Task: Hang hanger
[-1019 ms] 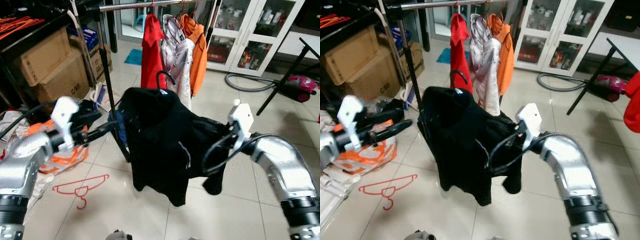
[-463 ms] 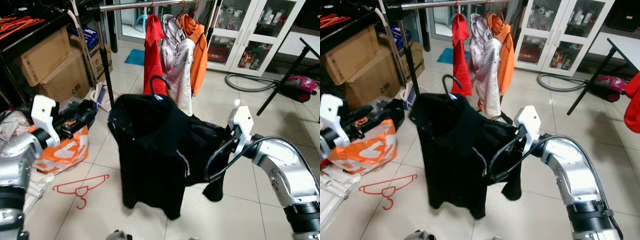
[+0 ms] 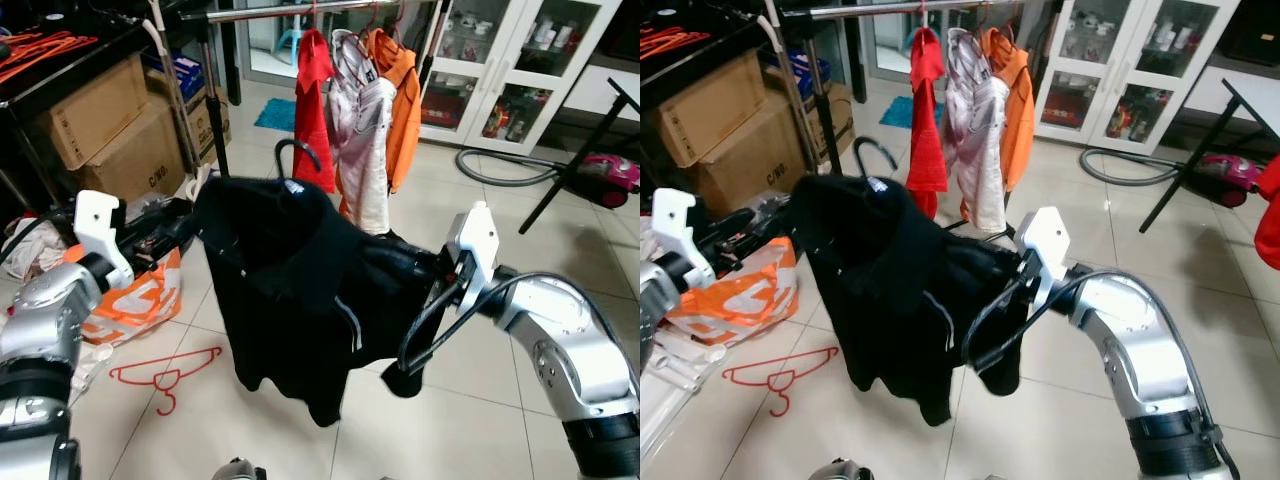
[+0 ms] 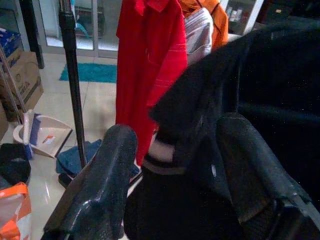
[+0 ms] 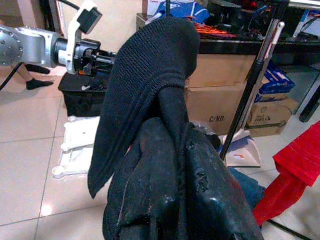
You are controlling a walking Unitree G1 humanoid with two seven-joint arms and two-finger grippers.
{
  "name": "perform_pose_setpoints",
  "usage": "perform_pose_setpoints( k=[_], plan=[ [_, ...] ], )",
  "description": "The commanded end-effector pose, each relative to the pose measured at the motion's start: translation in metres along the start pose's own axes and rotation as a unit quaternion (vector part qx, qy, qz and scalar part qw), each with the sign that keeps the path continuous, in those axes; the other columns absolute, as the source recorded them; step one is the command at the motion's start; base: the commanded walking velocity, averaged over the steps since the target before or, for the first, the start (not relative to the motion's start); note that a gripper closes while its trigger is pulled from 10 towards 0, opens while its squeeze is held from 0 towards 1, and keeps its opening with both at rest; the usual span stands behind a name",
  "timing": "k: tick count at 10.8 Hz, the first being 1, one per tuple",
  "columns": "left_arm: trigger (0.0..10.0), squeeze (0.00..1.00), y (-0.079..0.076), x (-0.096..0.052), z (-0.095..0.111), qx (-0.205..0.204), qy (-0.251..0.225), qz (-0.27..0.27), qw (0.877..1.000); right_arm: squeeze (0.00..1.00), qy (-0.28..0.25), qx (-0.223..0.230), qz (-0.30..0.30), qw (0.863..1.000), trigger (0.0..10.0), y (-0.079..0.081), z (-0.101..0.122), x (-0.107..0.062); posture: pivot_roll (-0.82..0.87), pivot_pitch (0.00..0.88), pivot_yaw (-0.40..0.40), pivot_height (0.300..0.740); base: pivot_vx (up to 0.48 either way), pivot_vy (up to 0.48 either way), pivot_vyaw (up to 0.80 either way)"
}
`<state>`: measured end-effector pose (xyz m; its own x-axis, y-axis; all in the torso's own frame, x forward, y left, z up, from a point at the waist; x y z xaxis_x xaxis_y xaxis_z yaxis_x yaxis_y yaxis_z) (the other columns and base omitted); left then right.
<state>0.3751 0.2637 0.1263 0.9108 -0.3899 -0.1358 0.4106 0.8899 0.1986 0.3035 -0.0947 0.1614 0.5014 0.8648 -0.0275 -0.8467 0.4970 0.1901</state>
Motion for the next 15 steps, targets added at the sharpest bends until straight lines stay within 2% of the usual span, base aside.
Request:
perform_pose_setpoints(
  k=[1, 4, 5, 6, 7, 12, 15],
  plan=[
    [10.0, 0.0, 0.0, 0.004, 0.006, 0.004, -0.01, -0.003, 1.0, 0.0, -0.021, -0.013, 0.01, 1.0, 0.0, 0.006, 0.014, 0.001, -0.06, 0.024, -0.011, 0.74, 0.0, 0.0, 0.0],
    [10.0, 0.0, -0.012, 0.014, 0.02, -0.008, -0.038, -0.031, 0.999, 0.0, -0.027, -0.007, 0.003, 1.0, 0.0, 0.009, 0.012, 0.006, -0.06, 0.024, -0.003, 0.74, 0.0, 0.0, 0.0],
    [10.0, 0.0, -0.013, 0.015, 0.021, -0.012, -0.041, -0.034, 0.998, 0.0, -0.027, -0.007, 0.002, 1.0, 0.0, 0.009, 0.012, 0.007, -0.06, 0.024, -0.003, 0.74, 0.0, 0.0, 0.0],
    [10.0, 0.0, -0.023, 0.021, 0.018, -0.021, -0.041, -0.043, 0.998, 0.0, -0.029, -0.005, 0.001, 1.0, 0.0, 0.01, 0.013, 0.01, -0.07, 0.012, -0.002, 0.74, 0.0, 0.0, 0.0],
    [10.0, 0.0, -0.026, 0.024, 0.014, -0.018, -0.034, -0.042, 0.998, 0.0, -0.03, -0.005, 0.004, 1.0, 0.0, 0.011, 0.013, 0.011, -0.07, 0.008, -0.005, 0.74, 0.0, 0.0, 0.0],
    [10.0, 0.0, -0.014, 0.023, 0.006, -0.007, -0.01, -0.008, 1.0, 0.0, -0.029, -0.007, 0.015, 0.999, 0.0, 0.018, 0.015, 0.009, -0.07, 0.002, -0.009, 0.74, 0.0, 0.0, 0.0],
    [10.0, 0.0, -0.006, 0.026, 0.008, -0.014, -0.012, 0.016, 1.0, 0.0, -0.024, -0.007, 0.027, 0.999, 0.0, 0.024, 0.015, 0.008, -0.07, 0.008, -0.007, 0.74, 0.0, 0.0, 0.0]
  ],
)
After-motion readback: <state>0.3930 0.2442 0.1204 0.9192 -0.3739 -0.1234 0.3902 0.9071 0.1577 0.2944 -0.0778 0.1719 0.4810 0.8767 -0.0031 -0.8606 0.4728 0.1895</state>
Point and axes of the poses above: a point about 5 cm out from each wrist's last joint towards the gripper, its own x axis pointing out of the wrist towards the gripper, its own z axis along the axis of the wrist's last joint, y = z × x, the point moved 6 cm from there along x, pointing out of the wrist towards the gripper, and after that the axes turned 15 degrees about x, right-handed, at the moved point
